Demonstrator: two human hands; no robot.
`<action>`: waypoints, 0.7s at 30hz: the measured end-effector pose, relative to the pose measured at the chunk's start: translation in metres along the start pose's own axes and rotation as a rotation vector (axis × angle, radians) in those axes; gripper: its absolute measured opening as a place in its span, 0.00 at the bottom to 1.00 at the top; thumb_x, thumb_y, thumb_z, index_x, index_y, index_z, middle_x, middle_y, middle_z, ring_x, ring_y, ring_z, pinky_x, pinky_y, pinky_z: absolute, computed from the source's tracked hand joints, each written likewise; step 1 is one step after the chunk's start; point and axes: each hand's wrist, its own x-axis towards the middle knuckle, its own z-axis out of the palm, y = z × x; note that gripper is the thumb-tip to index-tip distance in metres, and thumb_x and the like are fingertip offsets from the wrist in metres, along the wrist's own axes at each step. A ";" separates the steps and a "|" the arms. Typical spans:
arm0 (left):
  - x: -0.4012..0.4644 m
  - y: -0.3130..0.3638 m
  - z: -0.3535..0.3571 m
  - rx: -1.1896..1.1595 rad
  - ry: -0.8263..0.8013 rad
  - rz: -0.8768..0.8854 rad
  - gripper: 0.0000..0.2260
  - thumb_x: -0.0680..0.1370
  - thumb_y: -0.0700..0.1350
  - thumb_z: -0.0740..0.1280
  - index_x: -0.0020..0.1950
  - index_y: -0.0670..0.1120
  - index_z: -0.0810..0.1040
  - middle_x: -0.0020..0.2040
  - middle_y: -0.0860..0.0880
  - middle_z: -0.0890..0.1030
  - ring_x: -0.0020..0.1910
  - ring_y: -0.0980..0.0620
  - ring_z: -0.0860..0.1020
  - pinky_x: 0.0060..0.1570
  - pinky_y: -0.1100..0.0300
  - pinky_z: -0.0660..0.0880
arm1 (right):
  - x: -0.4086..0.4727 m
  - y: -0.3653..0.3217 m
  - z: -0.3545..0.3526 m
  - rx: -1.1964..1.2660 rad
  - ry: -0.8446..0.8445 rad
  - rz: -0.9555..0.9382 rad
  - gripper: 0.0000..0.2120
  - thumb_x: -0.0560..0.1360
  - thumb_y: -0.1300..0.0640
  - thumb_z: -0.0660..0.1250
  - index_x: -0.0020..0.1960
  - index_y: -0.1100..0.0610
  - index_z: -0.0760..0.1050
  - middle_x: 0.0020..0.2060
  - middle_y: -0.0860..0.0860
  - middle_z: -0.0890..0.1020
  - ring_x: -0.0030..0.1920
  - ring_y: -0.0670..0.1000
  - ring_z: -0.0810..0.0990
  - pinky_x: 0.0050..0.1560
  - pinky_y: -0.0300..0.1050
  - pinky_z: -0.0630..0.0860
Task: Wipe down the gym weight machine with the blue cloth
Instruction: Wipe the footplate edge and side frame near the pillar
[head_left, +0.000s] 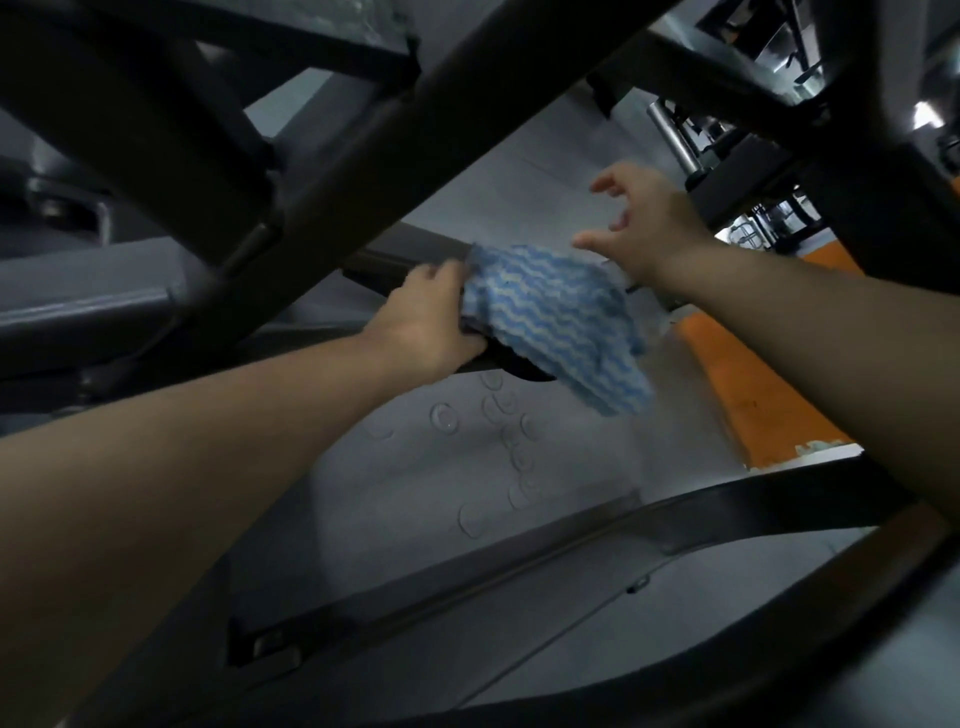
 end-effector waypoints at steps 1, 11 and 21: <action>-0.003 -0.007 0.001 0.221 -0.108 0.029 0.28 0.72 0.48 0.70 0.70 0.48 0.66 0.67 0.44 0.68 0.65 0.42 0.69 0.63 0.51 0.69 | -0.002 -0.002 0.004 -0.018 -0.028 -0.059 0.21 0.72 0.54 0.72 0.63 0.57 0.73 0.64 0.55 0.72 0.57 0.53 0.74 0.56 0.40 0.67; -0.012 -0.015 -0.001 0.741 -0.222 0.117 0.18 0.79 0.41 0.58 0.68 0.51 0.69 0.66 0.46 0.69 0.63 0.44 0.70 0.54 0.52 0.72 | -0.027 -0.012 0.058 -0.363 -0.459 -0.363 0.27 0.80 0.45 0.55 0.76 0.43 0.51 0.77 0.51 0.44 0.76 0.56 0.41 0.74 0.56 0.45; -0.009 -0.015 -0.003 0.760 -0.213 0.156 0.17 0.79 0.41 0.60 0.68 0.49 0.69 0.63 0.45 0.70 0.61 0.44 0.71 0.51 0.54 0.70 | -0.005 -0.040 0.081 -0.366 -0.270 -0.347 0.16 0.81 0.52 0.54 0.59 0.57 0.76 0.63 0.56 0.71 0.67 0.57 0.64 0.67 0.56 0.60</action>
